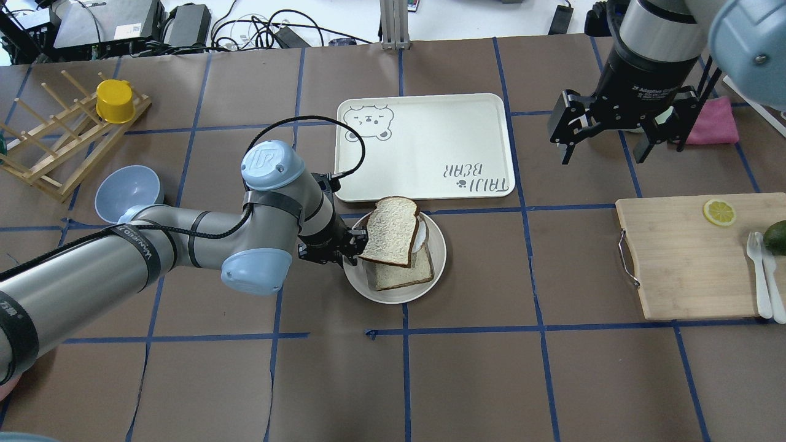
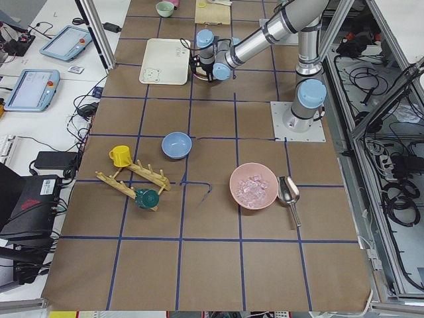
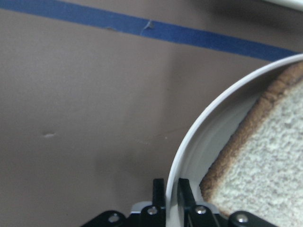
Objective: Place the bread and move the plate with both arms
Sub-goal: 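Slide the plate with the left gripper onto the bear-print tray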
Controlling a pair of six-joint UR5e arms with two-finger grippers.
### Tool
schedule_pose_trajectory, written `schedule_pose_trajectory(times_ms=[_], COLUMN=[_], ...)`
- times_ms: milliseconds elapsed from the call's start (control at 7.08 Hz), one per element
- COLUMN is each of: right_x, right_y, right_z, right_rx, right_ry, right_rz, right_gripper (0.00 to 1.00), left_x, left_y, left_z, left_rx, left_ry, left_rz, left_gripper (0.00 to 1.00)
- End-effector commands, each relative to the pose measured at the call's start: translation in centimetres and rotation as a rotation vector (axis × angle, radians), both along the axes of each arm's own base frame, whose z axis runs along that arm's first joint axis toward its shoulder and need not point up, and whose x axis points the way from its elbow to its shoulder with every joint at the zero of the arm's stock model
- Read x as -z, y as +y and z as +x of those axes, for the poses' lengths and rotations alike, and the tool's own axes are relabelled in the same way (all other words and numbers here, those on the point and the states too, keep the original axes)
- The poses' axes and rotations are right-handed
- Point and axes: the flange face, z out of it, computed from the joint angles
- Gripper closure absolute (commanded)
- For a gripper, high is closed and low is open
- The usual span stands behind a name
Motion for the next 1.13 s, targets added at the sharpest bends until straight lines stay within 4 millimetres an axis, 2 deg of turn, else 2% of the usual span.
schedule_pose_trajectory(times_ms=[0, 282, 565, 706, 989], right_x=[0.0, 0.0, 0.0, 0.0, 0.0], right_y=[0.0, 0.0, 0.0, 0.0, 0.0], right_z=[0.0, 0.0, 0.0, 0.0, 0.1], right_rx=[0.001, 0.001, 0.003, 0.003, 0.002], right_ry=[0.000, -0.001, 0.000, -0.002, -0.002], right_rz=[0.000, 0.000, -0.002, -0.002, -0.002], right_gripper=[0.00, 0.00, 0.00, 0.00, 0.00], left_x=[-0.4, -2.8, -3.8, -5.0, -8.2], left_y=[-0.2, -1.1, -1.4, -1.7, -3.6], left_z=[-0.3, -0.6, -0.6, -0.5, -0.6], left_rx=[-0.002, 0.003, -0.001, 0.002, 0.001], left_ry=[0.025, 0.049, 0.077, 0.103, 0.110], left_rz=[-0.005, -0.055, -0.065, -0.085, -0.109], left_gripper=[0.95, 0.95, 0.96, 0.95, 0.95])
